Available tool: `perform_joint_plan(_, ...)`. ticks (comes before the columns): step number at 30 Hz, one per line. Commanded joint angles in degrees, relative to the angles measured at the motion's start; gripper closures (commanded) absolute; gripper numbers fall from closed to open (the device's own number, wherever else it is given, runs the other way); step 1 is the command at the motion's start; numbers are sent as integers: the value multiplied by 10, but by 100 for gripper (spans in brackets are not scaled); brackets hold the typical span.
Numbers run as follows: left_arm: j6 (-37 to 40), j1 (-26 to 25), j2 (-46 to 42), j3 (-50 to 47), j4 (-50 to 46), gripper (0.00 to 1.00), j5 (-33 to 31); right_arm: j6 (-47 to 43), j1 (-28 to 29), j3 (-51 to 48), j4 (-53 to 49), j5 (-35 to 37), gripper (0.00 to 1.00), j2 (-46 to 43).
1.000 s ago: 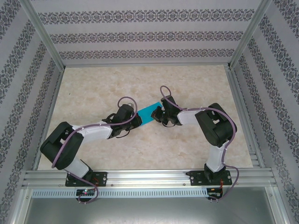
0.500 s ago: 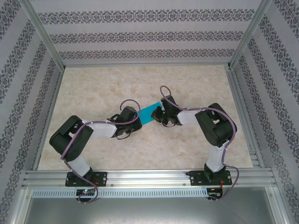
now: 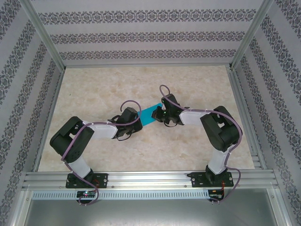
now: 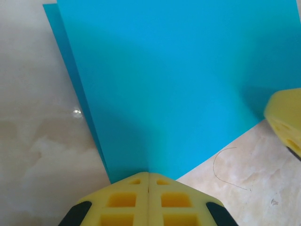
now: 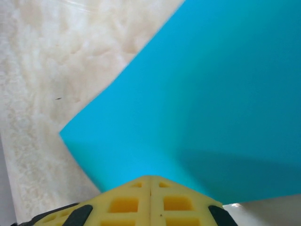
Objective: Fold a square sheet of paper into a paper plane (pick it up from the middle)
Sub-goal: First fold in half a square sheet of paper at the center of the table.
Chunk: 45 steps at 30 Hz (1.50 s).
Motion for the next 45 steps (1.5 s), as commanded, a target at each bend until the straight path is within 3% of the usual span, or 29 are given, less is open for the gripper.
perform_joint_plan(1,-13,4,16,5,-47,100,-15,-4,27,24,-22,-11,100,-13)
perform_joint_plan(14,-40,4,7,9,-68,100,-13,44,55,46,-13,-16,100,61)
perform_joint_plan(24,-16,5,-31,5,13,100,18,38,52,39,-21,-10,100,75)
perform_joint_plan(37,-24,7,22,14,-41,100,-19,35,51,38,-12,-22,100,77)
perform_joint_plan(45,-52,7,23,19,-140,100,-42,19,21,24,-15,-15,100,71)
